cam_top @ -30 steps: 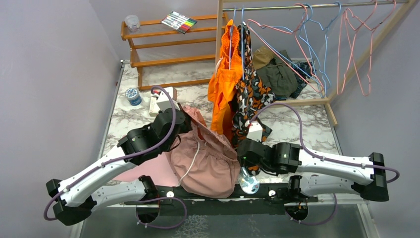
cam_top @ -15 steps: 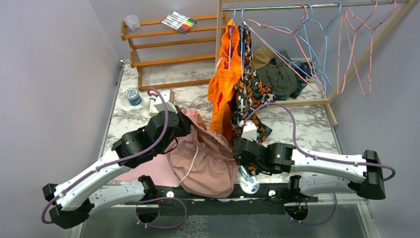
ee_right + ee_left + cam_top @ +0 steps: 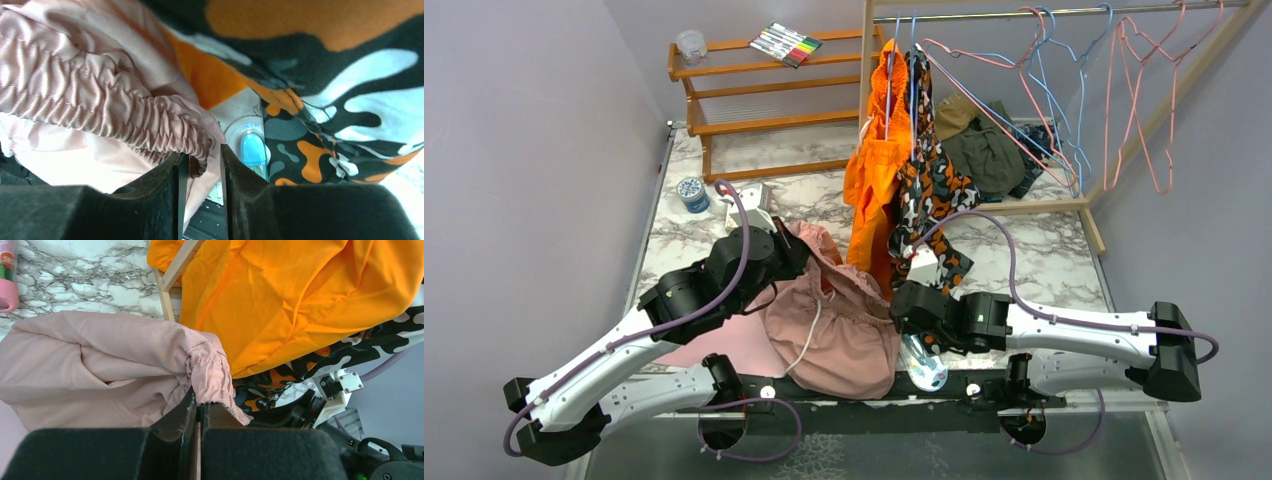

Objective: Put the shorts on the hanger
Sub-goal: Adjust the shorts at the center of the board.

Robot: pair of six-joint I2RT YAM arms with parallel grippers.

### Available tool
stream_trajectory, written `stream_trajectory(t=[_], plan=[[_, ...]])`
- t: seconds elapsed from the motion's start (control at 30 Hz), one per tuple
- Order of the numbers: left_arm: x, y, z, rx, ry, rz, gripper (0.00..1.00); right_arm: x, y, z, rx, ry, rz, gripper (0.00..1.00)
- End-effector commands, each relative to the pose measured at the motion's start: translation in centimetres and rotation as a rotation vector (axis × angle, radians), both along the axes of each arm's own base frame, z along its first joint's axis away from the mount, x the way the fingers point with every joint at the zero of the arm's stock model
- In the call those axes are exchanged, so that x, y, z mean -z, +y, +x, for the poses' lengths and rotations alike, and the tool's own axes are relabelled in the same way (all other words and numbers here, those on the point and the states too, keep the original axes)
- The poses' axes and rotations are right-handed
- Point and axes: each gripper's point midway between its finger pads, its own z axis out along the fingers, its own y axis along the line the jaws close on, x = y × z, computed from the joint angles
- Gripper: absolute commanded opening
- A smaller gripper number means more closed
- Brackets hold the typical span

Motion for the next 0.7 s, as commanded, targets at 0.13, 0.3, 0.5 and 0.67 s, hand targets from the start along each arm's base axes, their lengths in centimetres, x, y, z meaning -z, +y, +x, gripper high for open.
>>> stream_trajectory(t=[0.13, 0.3, 0.5, 0.67], plan=[[-2.9, -0.2, -0.7, 0.041, -0.033, -0.073, 0.0, -3.7, 3.1, 0.2, -0.123, -0.085, 0.152, 0.01], [-6.5, 1.5, -1.6, 0.063, -0.133, -0.114, 0.0, -10.0, 1.7, -2.3, -0.328, -0.165, 0.276, 0.01], [-10.0, 5.0, -2.8, 0.041, -0.274, -0.146, 0.0, -18.3, -2.5, -4.3, -0.447, -0.302, 0.385, 0.01], [-14.8, 7.0, -3.5, 0.033, -0.428, -0.203, 0.0, -25.0, -3.0, -2.7, -0.435, -0.46, 0.38, 0.01]])
